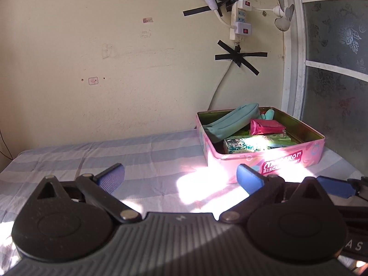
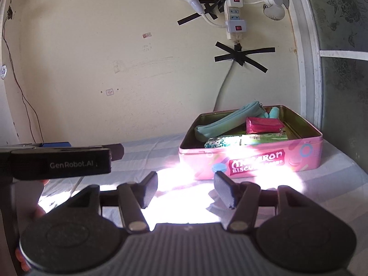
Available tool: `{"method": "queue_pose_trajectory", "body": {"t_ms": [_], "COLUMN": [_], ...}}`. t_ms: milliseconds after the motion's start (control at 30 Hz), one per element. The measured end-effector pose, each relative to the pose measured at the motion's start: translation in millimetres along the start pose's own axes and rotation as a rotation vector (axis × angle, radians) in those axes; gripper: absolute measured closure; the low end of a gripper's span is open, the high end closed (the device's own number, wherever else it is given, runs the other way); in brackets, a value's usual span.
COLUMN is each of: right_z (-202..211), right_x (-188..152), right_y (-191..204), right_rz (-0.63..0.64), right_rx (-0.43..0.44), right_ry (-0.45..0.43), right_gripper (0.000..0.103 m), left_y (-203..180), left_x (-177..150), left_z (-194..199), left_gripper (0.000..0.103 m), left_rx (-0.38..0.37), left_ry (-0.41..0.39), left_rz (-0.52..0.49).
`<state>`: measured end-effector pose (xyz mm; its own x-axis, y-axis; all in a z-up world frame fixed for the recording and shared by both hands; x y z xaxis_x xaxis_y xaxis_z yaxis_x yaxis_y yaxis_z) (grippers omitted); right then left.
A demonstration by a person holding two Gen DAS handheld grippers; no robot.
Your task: Organize objects
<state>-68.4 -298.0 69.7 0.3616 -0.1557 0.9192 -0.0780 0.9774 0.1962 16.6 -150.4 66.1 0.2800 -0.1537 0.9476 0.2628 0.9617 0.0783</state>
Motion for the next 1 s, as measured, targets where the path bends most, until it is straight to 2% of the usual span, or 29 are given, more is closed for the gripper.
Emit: {"method": "queue_pose_trajectory", "body": {"t_ms": [467, 800, 1000], "right_z": [22, 17, 16], "right_x": [-10, -26, -29], "right_y": [1, -7, -7], "right_rz": [-0.023, -0.062, -0.067], "right_rx": [-0.009, -0.015, -0.013], "right_ry": [-0.019, 0.004, 0.01], "right_gripper": [0.042, 0.039, 0.039], "left_y": [-2, -8, -8], "left_x": [-9, -31, -34], "left_z": [17, 7, 5], "left_gripper": [0.0, 0.0, 0.0], "left_rx": [0.01, 0.0, 0.015], "left_ry": [-0.005, 0.066, 0.07], "left_rz": [-0.018, -0.027, -0.041]}}
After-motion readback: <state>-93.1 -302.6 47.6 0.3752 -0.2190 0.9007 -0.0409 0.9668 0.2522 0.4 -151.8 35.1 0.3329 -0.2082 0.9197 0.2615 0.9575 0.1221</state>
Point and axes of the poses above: each gripper's, at about its wrist camera, not at the fingertips, and z roughly against the way its jaws point, y to its left, x to its top, the point moved 10 cm from there along -z, roughly the way its jaws point, and after that the axes turned 4 degrees about -y, right-handed, at the moved point
